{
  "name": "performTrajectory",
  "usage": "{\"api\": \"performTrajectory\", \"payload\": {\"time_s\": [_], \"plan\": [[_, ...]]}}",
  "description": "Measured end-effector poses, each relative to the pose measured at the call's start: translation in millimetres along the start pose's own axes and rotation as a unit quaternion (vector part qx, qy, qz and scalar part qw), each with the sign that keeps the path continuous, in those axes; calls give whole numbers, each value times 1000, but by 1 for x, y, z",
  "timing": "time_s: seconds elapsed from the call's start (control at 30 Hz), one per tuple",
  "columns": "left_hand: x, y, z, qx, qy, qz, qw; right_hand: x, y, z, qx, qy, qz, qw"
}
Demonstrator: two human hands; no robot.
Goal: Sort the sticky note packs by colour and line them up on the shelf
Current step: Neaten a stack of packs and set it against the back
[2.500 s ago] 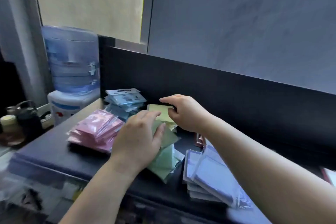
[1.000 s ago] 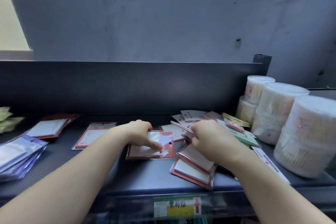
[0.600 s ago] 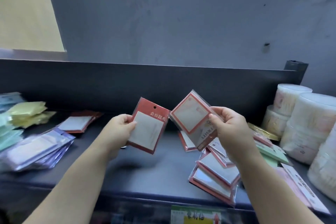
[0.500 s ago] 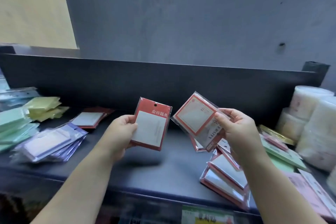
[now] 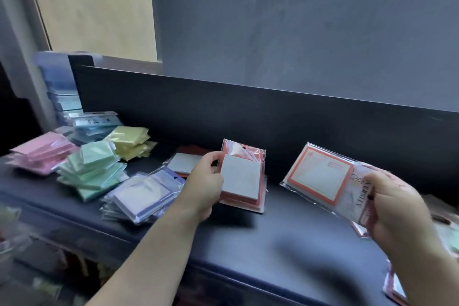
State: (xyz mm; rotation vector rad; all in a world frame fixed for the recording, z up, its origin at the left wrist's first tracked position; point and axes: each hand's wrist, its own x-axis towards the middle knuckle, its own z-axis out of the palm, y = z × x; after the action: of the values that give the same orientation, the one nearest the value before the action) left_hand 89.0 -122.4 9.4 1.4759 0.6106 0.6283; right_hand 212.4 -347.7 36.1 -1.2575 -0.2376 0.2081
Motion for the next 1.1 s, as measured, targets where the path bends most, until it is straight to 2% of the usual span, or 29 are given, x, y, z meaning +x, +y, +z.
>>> {"api": "performTrajectory", "payload": {"time_s": [0.2, 0.33, 0.5, 0.6, 0.67, 0.73, 0.8, 0.83, 0.9, 1.03, 1.1], "plan": [[37, 19, -57, 115, 3, 76, 990, 2, 12, 50, -31, -28, -13, 999], [63, 28, -91, 200, -28, 40, 979, 10, 26, 82, -68, -35, 3, 997], [85, 24, -123, 222, -88, -17, 971, 24, 39, 116, -195, -60, 34, 978], [95, 23, -129, 233, -115, -31, 965, 38, 36, 127, -316, -106, 58, 941], [100, 20, -131, 243, -122, -24, 962, 48, 31, 132, -423, -142, 56, 893], [102, 16, -133, 270, -117, -7, 956, 56, 31, 140, -544, -154, 29, 825], [98, 15, -133, 303, -114, 6, 946, 63, 36, 147, -652, -141, -28, 744], [96, 15, -133, 321, -113, 12, 940, 64, 41, 150, -684, -128, -51, 717], [91, 17, -132, 357, -118, 28, 926, 63, 51, 154, -701, -101, -79, 701], [75, 24, -122, 397, -154, 110, 898, 47, 60, 150, -685, -88, -88, 718], [63, 28, -109, 424, -183, 156, 873, 35, 57, 141, -680, -85, -79, 724]]}}
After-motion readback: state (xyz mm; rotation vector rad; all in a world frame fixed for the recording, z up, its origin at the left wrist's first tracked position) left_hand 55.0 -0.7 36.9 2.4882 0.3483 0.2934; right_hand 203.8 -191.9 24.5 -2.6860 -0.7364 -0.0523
